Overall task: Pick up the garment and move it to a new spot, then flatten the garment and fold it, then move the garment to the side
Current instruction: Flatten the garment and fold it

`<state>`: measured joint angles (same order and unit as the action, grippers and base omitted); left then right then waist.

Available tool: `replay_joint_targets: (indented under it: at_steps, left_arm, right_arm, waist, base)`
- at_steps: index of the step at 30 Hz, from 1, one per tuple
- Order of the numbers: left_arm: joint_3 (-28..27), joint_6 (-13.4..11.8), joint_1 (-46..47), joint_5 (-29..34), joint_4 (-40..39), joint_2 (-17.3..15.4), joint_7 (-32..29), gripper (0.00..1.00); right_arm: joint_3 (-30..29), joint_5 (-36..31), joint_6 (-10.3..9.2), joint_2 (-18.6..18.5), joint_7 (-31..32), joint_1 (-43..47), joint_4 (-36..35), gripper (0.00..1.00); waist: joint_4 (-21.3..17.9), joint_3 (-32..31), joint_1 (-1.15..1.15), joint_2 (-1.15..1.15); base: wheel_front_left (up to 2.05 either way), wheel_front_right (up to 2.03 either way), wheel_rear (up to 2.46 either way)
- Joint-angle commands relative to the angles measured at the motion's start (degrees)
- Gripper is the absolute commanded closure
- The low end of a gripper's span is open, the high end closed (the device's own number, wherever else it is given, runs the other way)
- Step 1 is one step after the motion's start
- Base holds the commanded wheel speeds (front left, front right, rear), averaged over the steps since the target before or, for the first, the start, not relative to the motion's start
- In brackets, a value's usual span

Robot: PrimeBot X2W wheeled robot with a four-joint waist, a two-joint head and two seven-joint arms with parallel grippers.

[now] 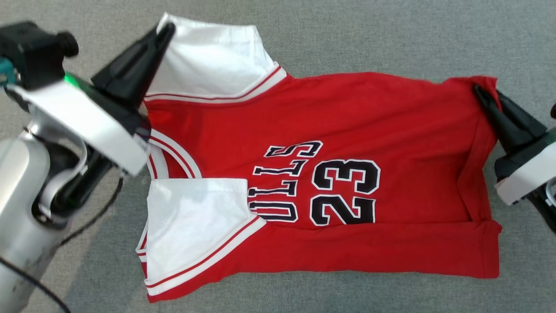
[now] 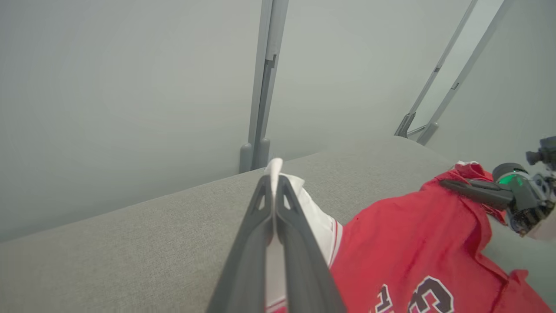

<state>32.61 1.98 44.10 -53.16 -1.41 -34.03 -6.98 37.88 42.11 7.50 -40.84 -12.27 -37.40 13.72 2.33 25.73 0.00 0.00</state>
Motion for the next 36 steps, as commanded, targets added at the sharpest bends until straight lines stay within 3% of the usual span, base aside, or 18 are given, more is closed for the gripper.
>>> replay_joint_targets:
  at_steps: [1,6,16,23,25,26,27,28,30,32,33,36]
  left_arm:
    - [-0.5,-0.5,-2.1,-0.8,-2.1,-1.0,0.5,1.0]
    - [-1.9,-1.3,-10.0,-4.8,-11.8,-4.4,0.3,1.0]
    - [-7.4,-5.8,-28.9,-12.4,-23.9,-10.3,5.1,1.0]
    - [-8.4,-6.3,-38.6,-18.0,-22.4,-8.7,8.6,1.0]
    - [-8.4,-6.2,-39.8,-18.9,-21.7,-8.4,9.0,1.0]
    - [-8.4,-6.1,-40.8,-19.8,-20.8,-7.8,9.4,1.0]
    - [-8.2,-5.9,-41.8,-20.9,-19.9,-7.1,9.6,1.0]
    - [-8.0,-5.6,-42.8,-21.6,-18.9,-6.7,9.8,1.0]
    - [-7.3,-4.8,-44.5,-23.5,-16.0,-4.9,10.4,1.0]
    - [-7.0,-4.1,-44.9,-24.2,-13.9,-3.6,11.0,0.29]
    - [-6.9,-3.6,-45.0,-24.9,-13.0,-2.7,11.3,0.0]
    - [-6.9,-2.5,-44.6,-25.0,-10.0,-1.3,12.5,0.0]
  right_arm:
    - [0.1,-0.3,-0.01,-0.1,-0.7,1.3,-0.1,1.0]
    - [1.6,-1.5,-0.01,-2.2,-1.5,4.4,-2.4,1.0]
    - [2.2,0.2,-0.01,-5.8,-2.7,12.4,-6.9,1.0]
    - [1.1,0.4,-0.01,-4.6,-3.1,16.1,-7.2,1.0]
    - [1.0,0.2,-0.01,-4.3,-3.0,16.4,-7.2,0.96]
    - [0.8,0.4,-0.01,-3.7,-3.0,16.7,-7.1,0.87]
    - [0.2,0.1,-0.01,-3.4,-3.0,16.9,-6.6,0.56]
    - [0.0,-0.4,-0.01,-3.1,-3.1,17.1,-6.5,0.0]
    - [-1.6,-1.3,-0.01,-1.6,-3.0,18.9,-6.9,0.0]
    - [-2.9,-2.1,-0.01,-0.9,-3.0,20.5,-7.4,0.0]
    - [-3.5,-2.6,0.0,-0.8,-3.0,21.6,-7.3,0.0]
    - [-6.0,-3.5,-0.01,0.7,-3.0,24.9,-8.3,0.0]
  waist:
    - [-0.1,-0.4,0.0,0.0]
    - [0.0,-1.6,0.0,0.0]
    - [-0.3,-3.6,0.0,0.0]
    - [-0.8,-4.0,0.0,0.0]
    - [-0.9,-4.0,0.0,0.0]
    - [-1.1,-4.0,0.0,0.0]
    - [-1.2,-4.1,0.0,0.0]
    - [-1.3,-4.2,0.0,0.0]
    - [-1.3,-4.4,0.0,0.0]
    - [-1.0,-4.6,0.0,0.0]
    - [-0.9,-4.7,0.0,0.0]
    - [-0.6,-5.2,0.0,0.0]
  base:
    - [0.0,0.0,0.0]
    - [0.0,0.0,0.0]
    - [0.0,0.0,0.0]
    - [0.0,0.0,0.0]
    - [0.0,0.0,0.0]
    - [0.0,0.0,0.0]
    - [0.0,0.0,0.0]
    - [0.0,0.0,0.0]
    - [0.0,0.0,0.0]
    - [0.0,0.0,0.0]
    - [0.0,0.0,0.0]
    - [0.0,0.0,0.0]
